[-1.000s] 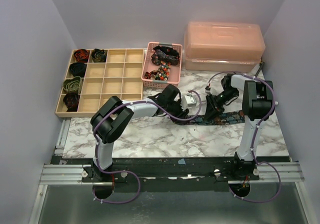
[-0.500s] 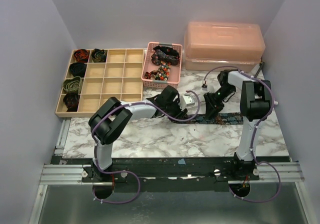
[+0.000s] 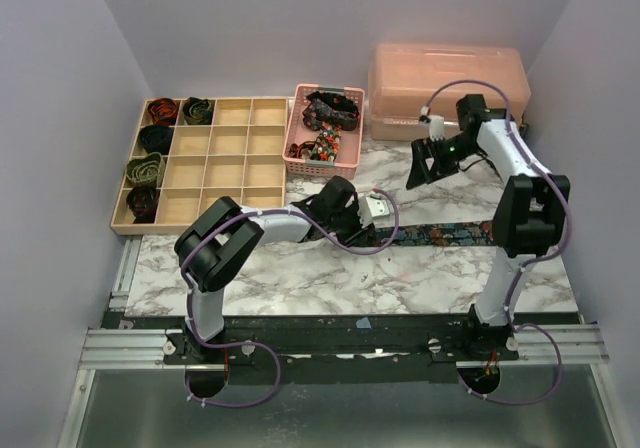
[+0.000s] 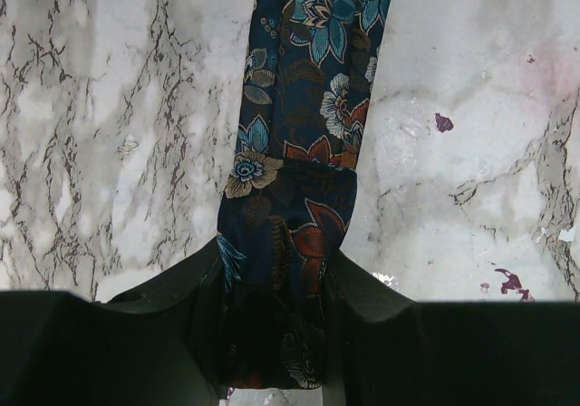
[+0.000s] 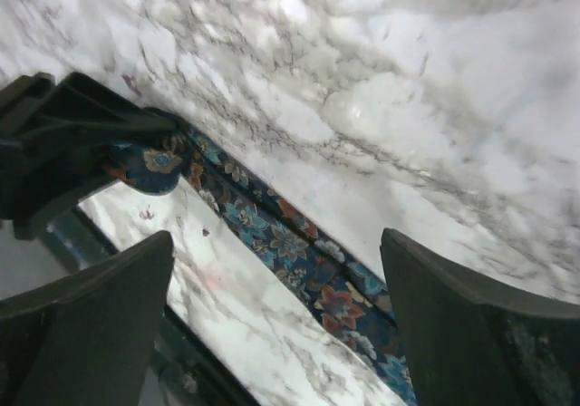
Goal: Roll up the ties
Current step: Roll the tie at the center of the board.
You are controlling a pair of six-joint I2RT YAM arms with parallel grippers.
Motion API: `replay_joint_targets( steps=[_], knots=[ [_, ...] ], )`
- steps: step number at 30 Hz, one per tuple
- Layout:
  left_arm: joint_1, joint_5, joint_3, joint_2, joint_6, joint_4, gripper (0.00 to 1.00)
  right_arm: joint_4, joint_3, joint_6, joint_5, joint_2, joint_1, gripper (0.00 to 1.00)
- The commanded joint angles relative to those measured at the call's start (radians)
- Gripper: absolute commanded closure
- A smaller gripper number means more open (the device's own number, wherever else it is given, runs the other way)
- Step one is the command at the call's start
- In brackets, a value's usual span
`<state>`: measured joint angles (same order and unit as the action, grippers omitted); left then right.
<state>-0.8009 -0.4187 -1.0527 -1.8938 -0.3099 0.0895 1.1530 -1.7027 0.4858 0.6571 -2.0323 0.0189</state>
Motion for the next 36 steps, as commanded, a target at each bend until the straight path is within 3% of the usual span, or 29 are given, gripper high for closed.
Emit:
replay_joint_targets(
  steps=[1,3,5,9,18,29,36],
  knots=[
    [-0.004,0.048,0.06,-0.044,-0.031,-0.127,0.67,-0.251,0.058,-0.322,0.056,0.114,-0.06,0.0],
    [-0.004,0.047,0.064,-0.045,-0.036,-0.123,0.67,-0.116,0.021,-0.257,0.257,0.04,-0.097,0.0],
    [-0.002,0.044,0.065,-0.046,-0.038,-0.122,0.67,0.014,-0.005,-0.191,0.326,-0.035,-0.089,0.01],
    [-0.003,0.036,0.062,-0.053,-0.032,-0.12,0.67,-0.131,0.194,-0.307,0.402,0.027,-0.076,0.11],
    [-0.002,0.031,0.046,-0.071,-0.016,-0.111,0.67,-0.367,0.401,-0.477,0.411,0.007,0.118,0.27],
    [-0.003,0.037,0.038,-0.076,-0.003,-0.11,0.67,-0.447,0.445,-0.518,0.353,-0.063,0.21,0.43],
    [-0.002,0.03,0.051,-0.071,-0.011,-0.104,0.67,-0.459,0.443,-0.52,0.258,-0.097,0.209,0.72]
  ],
)
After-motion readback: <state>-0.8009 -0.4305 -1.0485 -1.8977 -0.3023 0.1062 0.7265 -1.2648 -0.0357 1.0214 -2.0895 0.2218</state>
